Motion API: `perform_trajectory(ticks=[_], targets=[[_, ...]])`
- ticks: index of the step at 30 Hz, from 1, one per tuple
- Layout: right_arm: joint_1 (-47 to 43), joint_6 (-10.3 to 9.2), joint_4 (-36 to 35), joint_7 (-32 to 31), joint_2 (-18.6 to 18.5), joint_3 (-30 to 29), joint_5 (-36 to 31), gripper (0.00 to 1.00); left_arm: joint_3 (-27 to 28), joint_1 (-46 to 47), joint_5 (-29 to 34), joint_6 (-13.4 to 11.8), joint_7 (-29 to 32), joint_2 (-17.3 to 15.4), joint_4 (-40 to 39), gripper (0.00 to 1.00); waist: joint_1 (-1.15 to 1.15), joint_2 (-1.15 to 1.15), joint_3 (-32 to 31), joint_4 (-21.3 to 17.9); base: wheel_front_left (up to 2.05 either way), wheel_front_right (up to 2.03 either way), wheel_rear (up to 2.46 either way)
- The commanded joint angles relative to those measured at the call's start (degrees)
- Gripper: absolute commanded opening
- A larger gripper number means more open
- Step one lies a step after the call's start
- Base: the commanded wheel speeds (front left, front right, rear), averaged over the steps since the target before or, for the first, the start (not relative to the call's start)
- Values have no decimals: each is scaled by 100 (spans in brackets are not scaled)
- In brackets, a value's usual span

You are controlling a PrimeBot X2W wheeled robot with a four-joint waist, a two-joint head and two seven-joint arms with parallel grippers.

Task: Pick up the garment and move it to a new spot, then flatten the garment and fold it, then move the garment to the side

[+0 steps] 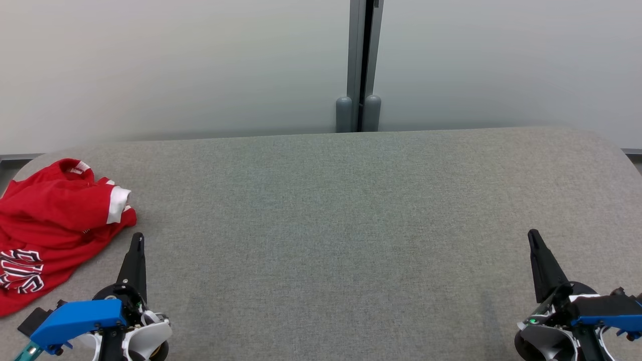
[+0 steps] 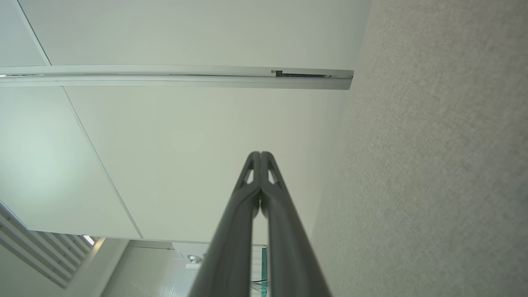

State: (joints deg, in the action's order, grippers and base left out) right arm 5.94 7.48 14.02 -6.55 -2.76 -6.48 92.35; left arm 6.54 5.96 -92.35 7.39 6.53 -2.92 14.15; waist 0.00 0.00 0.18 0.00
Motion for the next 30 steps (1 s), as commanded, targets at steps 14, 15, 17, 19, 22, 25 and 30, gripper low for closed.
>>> perform_trajectory(ticks=[14,15,17,19,22,25,30], targets=[[65,2,8,-6,-24,-9,13,0,6,59,-14,27,18,9,-24,0,0,0,0,0,0,0,0],[65,2,8,-6,-24,-10,13,0,6,59,-14,27,18,9,-24,0,0,0,0,0,0,0,0],[65,2,8,-6,-24,-10,13,0,6,59,-14,27,18,9,-24,0,0,0,0,0,0,0,0],[65,2,8,-6,-24,-10,13,0,6,59,-14,27,18,9,-24,0,0,0,0,0,0,0,0],[65,2,8,-6,-24,-10,13,0,6,60,-14,27,18,9,-24,0,0,0,0,0,0,0,0],[65,2,8,-6,-24,-10,13,0,6,60,-14,27,18,9,-24,0,0,0,0,0,0,0,0],[65,2,8,-6,-24,-10,13,0,6,60,-14,27,18,9,-24,0,0,0,0,0,0,0,0]])
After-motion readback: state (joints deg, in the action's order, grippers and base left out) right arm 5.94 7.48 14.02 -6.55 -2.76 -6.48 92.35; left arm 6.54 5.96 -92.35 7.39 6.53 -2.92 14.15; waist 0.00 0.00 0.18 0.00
